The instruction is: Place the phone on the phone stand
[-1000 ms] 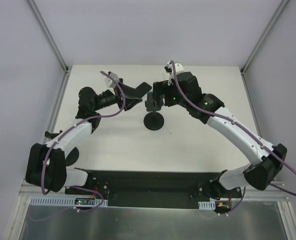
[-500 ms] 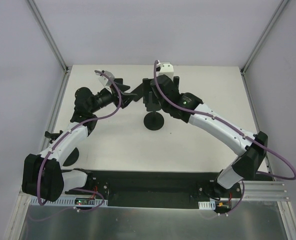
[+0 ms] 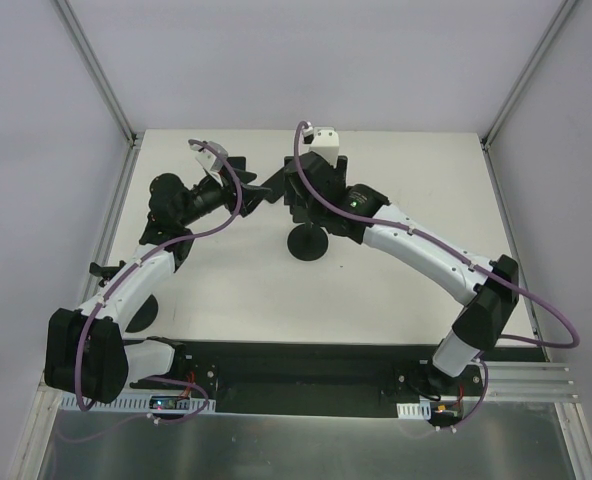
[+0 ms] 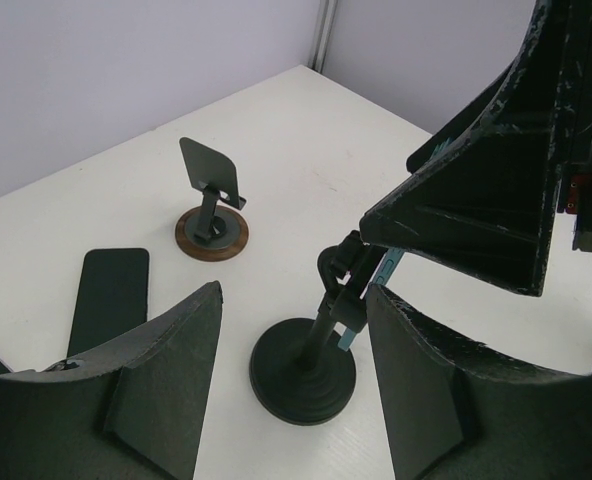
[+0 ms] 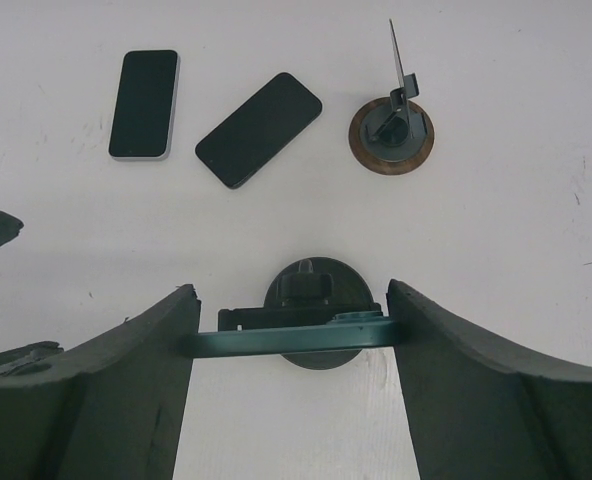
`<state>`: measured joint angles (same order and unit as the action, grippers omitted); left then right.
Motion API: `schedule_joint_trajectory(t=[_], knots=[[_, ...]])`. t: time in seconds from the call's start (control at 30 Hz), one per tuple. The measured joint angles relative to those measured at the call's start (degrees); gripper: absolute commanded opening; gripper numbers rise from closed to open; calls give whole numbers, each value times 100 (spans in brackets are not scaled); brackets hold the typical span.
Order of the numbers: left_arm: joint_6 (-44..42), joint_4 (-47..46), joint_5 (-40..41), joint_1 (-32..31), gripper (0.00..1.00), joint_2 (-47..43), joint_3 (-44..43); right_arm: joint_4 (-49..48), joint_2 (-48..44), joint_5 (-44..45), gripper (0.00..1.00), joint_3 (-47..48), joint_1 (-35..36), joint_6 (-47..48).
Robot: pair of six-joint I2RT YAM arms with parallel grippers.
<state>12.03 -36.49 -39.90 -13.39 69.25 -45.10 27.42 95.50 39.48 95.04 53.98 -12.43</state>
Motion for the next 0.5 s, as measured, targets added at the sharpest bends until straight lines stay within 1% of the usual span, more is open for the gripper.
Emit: schedule_joint_trajectory(t=[0.03,0.07,0.13,0.17,0.2,0.23,0.27,0.37,0.43,0.5], knots=[[-7,0,-2,0,58,0,0,7,4,28,67,7,9,-4],[-11,0,-2,0,58,-2,0,9,4,39,54,9,15,-4],[-26,2,-2,0,58,-2,0,-11,4,37,41,4,17,35],[-35,9,-2,0,58,-4,0,-37,4,37,27,-9,17,66],[-55,22,-2,0,57,-7,0,-107,0,42,20,-50,17,127],[-63,42,-2,0,58,-15,0,-229,-28,55,3,-125,17,221],[-79,63,-2,0,58,-20,0,-358,-87,59,0,-232,17,308],[-103,129,-4,0,58,-39,0,-756,-490,-46,0,-791,4,612],[-109,155,-4,0,57,-42,0,-970,-898,-162,0,-1250,-48,857],[-109,175,-11,0,57,-42,0,-1161,-1563,-485,0,-1880,-236,1150]])
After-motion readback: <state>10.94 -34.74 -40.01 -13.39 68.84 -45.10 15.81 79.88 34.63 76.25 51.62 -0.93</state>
